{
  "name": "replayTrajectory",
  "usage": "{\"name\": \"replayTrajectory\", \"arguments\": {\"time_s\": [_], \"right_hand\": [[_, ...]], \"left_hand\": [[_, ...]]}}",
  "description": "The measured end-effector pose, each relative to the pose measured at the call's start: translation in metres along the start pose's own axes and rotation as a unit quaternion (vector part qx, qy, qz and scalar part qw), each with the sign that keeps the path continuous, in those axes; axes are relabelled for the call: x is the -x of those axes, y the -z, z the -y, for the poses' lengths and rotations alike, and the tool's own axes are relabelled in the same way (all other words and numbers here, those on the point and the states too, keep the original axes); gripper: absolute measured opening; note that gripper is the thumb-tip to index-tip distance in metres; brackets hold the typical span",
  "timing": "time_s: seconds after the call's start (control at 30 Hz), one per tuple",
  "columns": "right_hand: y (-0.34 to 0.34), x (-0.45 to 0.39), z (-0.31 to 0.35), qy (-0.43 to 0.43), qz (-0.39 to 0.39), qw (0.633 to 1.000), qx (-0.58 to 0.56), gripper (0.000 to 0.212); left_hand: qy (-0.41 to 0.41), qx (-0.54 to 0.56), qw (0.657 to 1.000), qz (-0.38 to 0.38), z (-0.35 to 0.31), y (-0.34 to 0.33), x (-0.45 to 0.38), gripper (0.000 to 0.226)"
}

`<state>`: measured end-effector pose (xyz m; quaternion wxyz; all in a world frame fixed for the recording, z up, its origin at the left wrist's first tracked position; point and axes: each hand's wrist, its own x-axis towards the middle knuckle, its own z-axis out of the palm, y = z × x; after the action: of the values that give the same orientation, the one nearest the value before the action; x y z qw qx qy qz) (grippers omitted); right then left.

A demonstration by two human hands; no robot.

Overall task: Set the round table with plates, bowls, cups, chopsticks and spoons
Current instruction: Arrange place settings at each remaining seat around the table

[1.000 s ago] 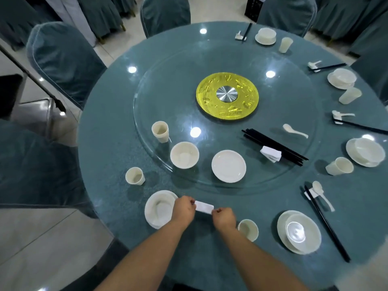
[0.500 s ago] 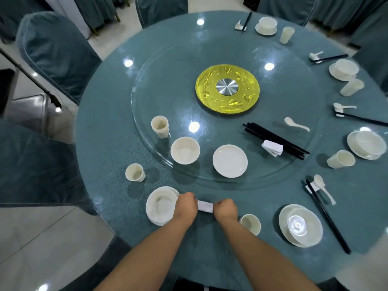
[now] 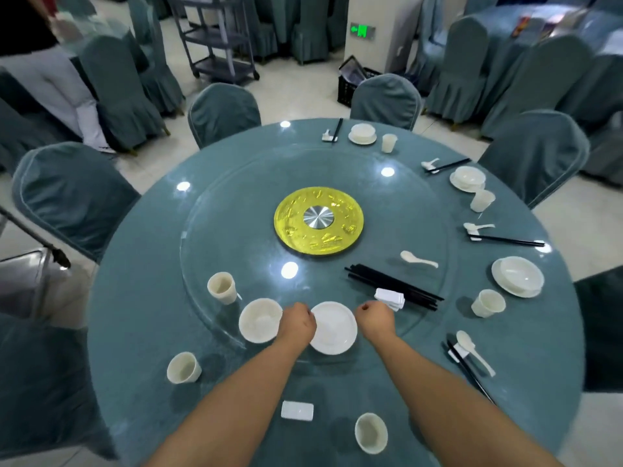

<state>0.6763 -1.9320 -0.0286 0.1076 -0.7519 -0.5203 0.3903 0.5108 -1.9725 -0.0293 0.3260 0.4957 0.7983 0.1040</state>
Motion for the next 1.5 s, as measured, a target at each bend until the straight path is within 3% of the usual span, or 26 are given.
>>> {"name": "replayTrajectory", "arguments": {"time_s": [0.27,0.37,0.53,0.77,0.97,1.17,1.37,1.5], "right_hand": [[0.075,-0.079,-0.032,-0.02,-0.054,0.998,0.017,0.023],[0.089,-0.107,-0.055,-0.04,-0.065,0.997,0.031,0.03],[0.101,-0.155,-0.081,-0.028,-0.063,0.995,0.079,0.022],[0.091,-0.195,-0.105,0.024,-0.069,0.981,0.181,0.018],[0.082,-0.218,-0.112,0.085,-0.02,0.95,0.299,0.016],[0.079,-0.219,-0.12,0.089,-0.007,0.947,0.309,0.012],[0.078,-0.215,-0.122,0.095,0.008,0.936,0.338,0.028],[0.085,-0.211,-0.119,0.092,-0.013,0.938,0.334,0.027]], "left_hand": [[-0.005,0.0,1.0,0.022,-0.074,-0.02,-0.056,0.022],[-0.001,-0.012,0.999,0.035,-0.092,-0.035,-0.074,0.025],[-0.001,-0.014,0.999,0.037,-0.114,-0.059,-0.107,0.028],[0.002,-0.012,1.0,0.027,-0.111,-0.084,-0.136,0.03],[0.011,0.003,1.0,-0.001,-0.097,-0.092,-0.155,0.031],[0.013,0.021,1.0,-0.001,-0.094,-0.099,-0.161,0.031],[-0.007,0.017,1.0,0.007,-0.096,-0.099,-0.155,0.03],[-0.024,-0.003,1.0,-0.001,-0.093,-0.086,-0.15,0.029]]}}
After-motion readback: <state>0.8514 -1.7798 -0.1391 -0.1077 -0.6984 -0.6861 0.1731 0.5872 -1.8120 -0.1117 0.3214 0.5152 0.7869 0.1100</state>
